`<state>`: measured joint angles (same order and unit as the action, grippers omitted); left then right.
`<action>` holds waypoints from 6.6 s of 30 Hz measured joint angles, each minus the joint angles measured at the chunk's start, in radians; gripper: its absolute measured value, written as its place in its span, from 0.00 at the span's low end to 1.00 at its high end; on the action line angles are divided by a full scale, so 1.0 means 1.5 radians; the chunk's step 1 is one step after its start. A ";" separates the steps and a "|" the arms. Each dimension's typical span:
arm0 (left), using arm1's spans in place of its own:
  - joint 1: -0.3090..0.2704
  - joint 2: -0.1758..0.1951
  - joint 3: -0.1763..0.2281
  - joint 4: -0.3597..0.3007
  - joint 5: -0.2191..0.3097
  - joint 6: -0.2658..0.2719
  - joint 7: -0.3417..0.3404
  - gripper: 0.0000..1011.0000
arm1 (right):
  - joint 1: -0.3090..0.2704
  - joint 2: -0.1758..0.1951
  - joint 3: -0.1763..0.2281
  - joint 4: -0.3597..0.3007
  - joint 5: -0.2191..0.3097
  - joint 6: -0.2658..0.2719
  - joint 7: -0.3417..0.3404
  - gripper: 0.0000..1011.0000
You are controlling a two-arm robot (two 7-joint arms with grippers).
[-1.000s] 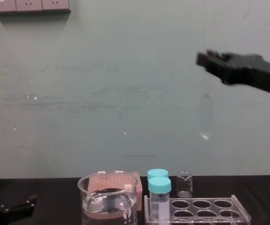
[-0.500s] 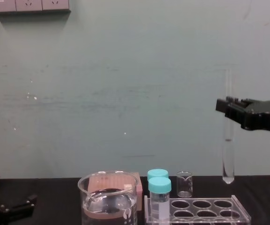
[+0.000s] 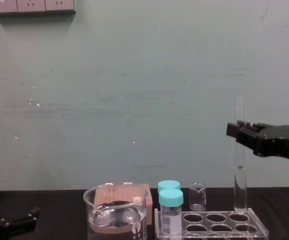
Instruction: Hold the test tube with one hand and immerse one end into the beaker, then return it to the test tube rack.
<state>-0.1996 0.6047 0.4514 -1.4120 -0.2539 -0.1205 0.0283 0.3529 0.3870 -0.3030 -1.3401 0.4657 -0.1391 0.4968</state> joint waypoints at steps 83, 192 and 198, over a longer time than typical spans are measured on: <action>0.000 0.000 0.000 0.000 0.000 0.000 0.000 0.99 | 0.038 -0.037 -0.018 0.133 -0.010 -0.016 0.033 0.22; 0.000 0.000 0.000 0.000 0.000 0.000 0.000 0.99 | -0.067 -0.043 0.093 0.054 -0.119 -0.014 -0.180 0.99; 0.000 0.000 0.000 0.000 0.000 0.000 0.000 0.99 | -0.066 -0.042 0.093 0.053 -0.118 -0.015 -0.180 0.99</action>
<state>-0.1995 0.6047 0.4514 -1.4120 -0.2539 -0.1205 0.0283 0.2534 0.3236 -0.1628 -1.2603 0.2886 -0.1609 0.2271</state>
